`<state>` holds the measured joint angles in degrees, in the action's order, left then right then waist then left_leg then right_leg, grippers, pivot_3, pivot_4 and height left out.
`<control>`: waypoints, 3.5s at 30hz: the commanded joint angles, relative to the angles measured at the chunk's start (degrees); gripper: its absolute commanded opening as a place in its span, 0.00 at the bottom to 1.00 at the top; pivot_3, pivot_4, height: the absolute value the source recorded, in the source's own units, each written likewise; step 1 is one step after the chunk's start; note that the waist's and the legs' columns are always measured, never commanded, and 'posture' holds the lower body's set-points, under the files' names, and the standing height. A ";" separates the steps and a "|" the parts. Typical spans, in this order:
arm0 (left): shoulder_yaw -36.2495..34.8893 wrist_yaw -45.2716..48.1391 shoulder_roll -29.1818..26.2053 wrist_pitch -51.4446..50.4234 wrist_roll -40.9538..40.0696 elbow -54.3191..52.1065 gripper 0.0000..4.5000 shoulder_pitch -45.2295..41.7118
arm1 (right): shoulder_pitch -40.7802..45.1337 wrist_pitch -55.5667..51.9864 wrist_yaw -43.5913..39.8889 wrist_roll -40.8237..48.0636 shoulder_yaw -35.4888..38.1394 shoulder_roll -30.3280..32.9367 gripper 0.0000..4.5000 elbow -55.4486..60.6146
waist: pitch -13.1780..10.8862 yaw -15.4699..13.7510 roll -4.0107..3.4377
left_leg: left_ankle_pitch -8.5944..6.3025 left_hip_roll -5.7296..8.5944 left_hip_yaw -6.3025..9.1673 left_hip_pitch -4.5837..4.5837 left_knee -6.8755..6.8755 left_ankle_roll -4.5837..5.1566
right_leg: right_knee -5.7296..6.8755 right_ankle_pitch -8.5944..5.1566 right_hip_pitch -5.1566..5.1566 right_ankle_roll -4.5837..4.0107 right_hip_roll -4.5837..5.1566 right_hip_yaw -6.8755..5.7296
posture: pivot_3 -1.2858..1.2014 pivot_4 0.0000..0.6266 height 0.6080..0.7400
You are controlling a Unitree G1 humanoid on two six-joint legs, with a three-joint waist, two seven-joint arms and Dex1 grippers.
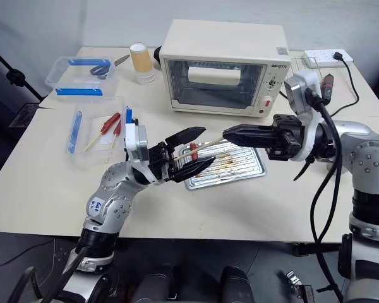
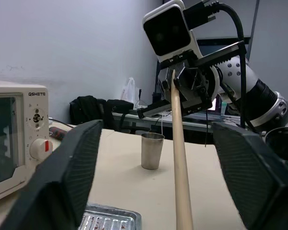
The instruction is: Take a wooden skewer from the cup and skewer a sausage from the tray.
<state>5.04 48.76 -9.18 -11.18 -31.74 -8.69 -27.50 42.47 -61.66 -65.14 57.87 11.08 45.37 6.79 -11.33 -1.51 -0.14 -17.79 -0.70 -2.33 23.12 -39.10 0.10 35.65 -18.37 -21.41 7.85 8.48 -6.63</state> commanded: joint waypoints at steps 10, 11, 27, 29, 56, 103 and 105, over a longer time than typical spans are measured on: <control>0.17 -0.82 0.39 -0.06 -0.76 -2.46 0.01 0.50 | -0.73 0.28 2.23 2.65 1.92 0.06 0.00 2.82 | 0.00 0.00 0.00 | 0.00 0.00 0.00 0.00 0.00 0.00 | 0.00 0.00 0.00 0.00 0.00 0.00 | 0.52 0.24 1.00; 0.09 -0.91 0.38 -0.05 -0.72 -2.49 0.01 0.49 | -0.49 -2.60 3.50 3.98 1.92 0.56 0.00 2.14 | 0.00 0.01 0.00 | 0.00 0.00 0.00 0.00 0.00 0.00 | 0.00 0.00 0.00 0.00 0.00 0.00 | 0.52 0.24 1.00; -12.06 -2.16 -13.53 -1.37 -0.72 -9.03 0.00 13.60 | -18.54 36.17 -9.33 -24.49 -0.96 8.96 0.97 -7.89 | 0.00 0.18 0.02 | -0.01 -0.01 -0.08 -0.02 0.05 0.02 | -0.01 0.00 -0.04 0.00 -0.01 0.05 | 0.52 0.24 1.00; -15.04 -3.45 -15.20 -1.06 -0.93 -10.33 0.00 16.94 | -20.46 40.70 -11.50 -26.77 -1.15 9.41 0.99 -10.51 | 0.00 0.23 0.02 | -0.01 -0.04 -0.09 -0.03 0.08 0.02 | -0.02 0.00 -0.04 0.00 -0.02 0.05 | 0.52 0.24 1.00; -22.93 -10.66 -16.34 -0.74 -1.71 -16.05 0.00 31.07 | -1.53 13.77 38.30 -44.65 -24.07 -28.56 0.99 -4.02 | 0.05 0.73 0.09 | -0.02 -0.04 -0.14 -0.05 0.12 -0.03 | 0.16 0.00 -0.21 -0.04 -0.02 0.19 | 0.52 0.24 1.00; -20.83 -10.52 -17.44 -2.46 -2.76 -15.84 0.00 29.15 | 3.48 33.61 21.60 -53.09 -26.70 -25.67 0.20 -21.28 | 0.05 1.73 0.09 | -0.02 -0.07 -0.16 -0.07 0.19 -0.04 | 0.18 -0.01 -0.25 -0.05 -0.04 0.23 | 0.52 0.24 1.00; -20.82 -9.86 -17.87 -2.58 -2.81 -15.49 0.00 29.17 | 3.07 35.15 19.11 -52.75 -26.63 -24.01 0.20 -20.77 | 0.05 1.72 0.09 | -0.02 -0.06 -0.16 -0.07 0.19 -0.04 | 0.17 -0.01 -0.25 -0.05 -0.04 0.23 | 0.52 0.24 1.00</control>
<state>-15.16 38.12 -26.25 -13.91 -33.51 -23.24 1.51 45.47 -28.59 -44.04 4.53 -17.08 20.16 -16.14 -11.28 0.21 -0.05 -17.80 -0.76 -2.49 23.05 -38.91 0.06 35.82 -18.38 -21.66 7.80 8.44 -6.40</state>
